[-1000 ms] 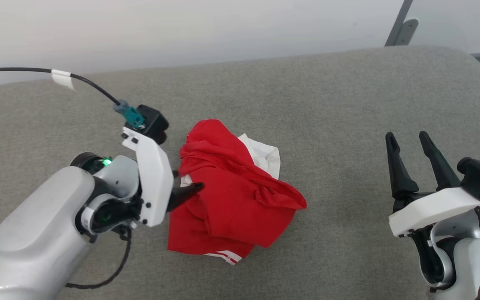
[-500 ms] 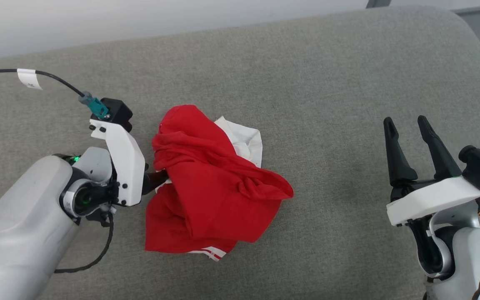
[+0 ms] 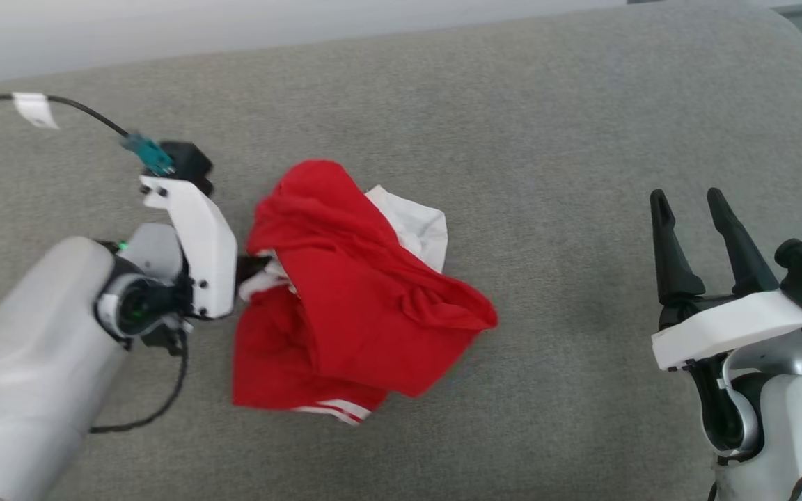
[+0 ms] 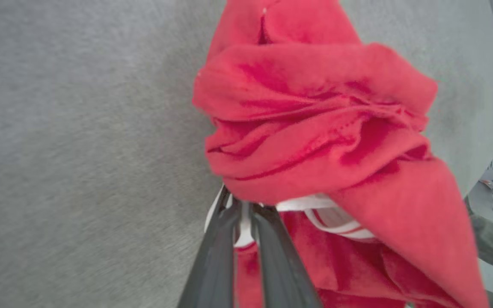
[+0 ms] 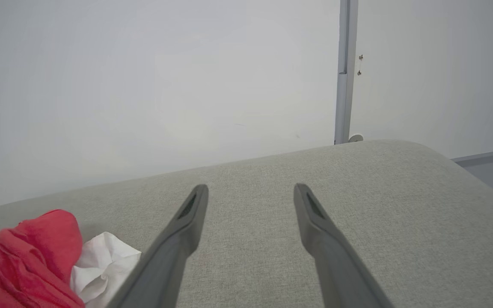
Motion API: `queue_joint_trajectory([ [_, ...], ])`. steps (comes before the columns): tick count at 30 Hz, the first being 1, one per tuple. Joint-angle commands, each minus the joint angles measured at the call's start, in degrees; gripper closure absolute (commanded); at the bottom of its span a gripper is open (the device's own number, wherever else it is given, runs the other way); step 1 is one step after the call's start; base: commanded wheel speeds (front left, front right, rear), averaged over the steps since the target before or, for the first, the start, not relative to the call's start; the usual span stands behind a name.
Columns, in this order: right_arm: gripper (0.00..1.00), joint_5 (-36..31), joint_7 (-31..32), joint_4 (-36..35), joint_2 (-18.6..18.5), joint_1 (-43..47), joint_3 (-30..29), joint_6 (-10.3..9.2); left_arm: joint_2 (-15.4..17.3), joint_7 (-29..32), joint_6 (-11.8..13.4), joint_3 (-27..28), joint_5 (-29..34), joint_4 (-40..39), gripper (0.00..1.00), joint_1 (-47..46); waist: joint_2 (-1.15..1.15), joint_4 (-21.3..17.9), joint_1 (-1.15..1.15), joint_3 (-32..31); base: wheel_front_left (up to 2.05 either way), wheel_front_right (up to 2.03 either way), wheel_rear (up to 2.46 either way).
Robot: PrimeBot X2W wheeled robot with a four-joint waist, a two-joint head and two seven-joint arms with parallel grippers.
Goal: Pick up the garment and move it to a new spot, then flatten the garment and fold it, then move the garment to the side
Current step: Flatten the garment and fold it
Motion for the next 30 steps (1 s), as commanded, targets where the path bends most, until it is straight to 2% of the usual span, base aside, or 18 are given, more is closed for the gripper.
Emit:
queue_joint_trajectory([
  [1,0.00,-0.5,-0.4,0.0,0.0,0.0,-0.2,0.00,0.8,-0.5,-0.2,0.6,0.0,-0.6,1.00,-1.1,0.00,0.7,0.00,-0.3,0.00,0.00,0.00],
  [7,0.00,-0.8,-0.3,0.3,0.0,0.6,-1.2,0.00,3.8,-2.0,1.6,3.2,-1.0,-5.7,1.00,-0.4,0.00,2.9,0.00,-1.6,0.00,0.00,0.00],
  [16,0.00,-1.0,0.3,0.1,0.0,0.8,-1.6,0.00,10.3,-2.9,5.9,6.6,-2.1,-14.0,1.00,4.2,0.00,4.7,0.00,-2.4,0.00,0.00,0.00],
  [20,0.00,-0.9,0.4,0.0,0.0,0.9,-1.6,0.00,11.6,-2.4,7.5,7.4,-3.5,-16.5,1.00,6.2,0.00,5.0,0.00,-2.7,0.00,0.00,0.00],
  [26,0.00,-0.9,0.8,0.2,0.0,1.2,-1.5,0.00,16.2,-2.6,11.9,9.3,-4.0,-18.3,1.00,10.2,0.00,4.8,0.00,-3.2,0.00,0.00,0.00],
  [27,0.00,-0.9,0.8,0.2,0.0,1.2,-1.5,0.00,16.2,-2.6,11.9,9.3,-4.0,-18.3,1.00,10.2,0.00,4.8,0.00,-3.2,0.00,0.00,0.00],
  [30,0.00,-1.1,1.0,0.1,0.0,1.7,-1.6,0.00,19.2,-2.0,14.3,9.8,-4.5,-18.9,1.00,13.8,0.00,4.6,0.00,-3.5,0.00,0.00,0.00],
])
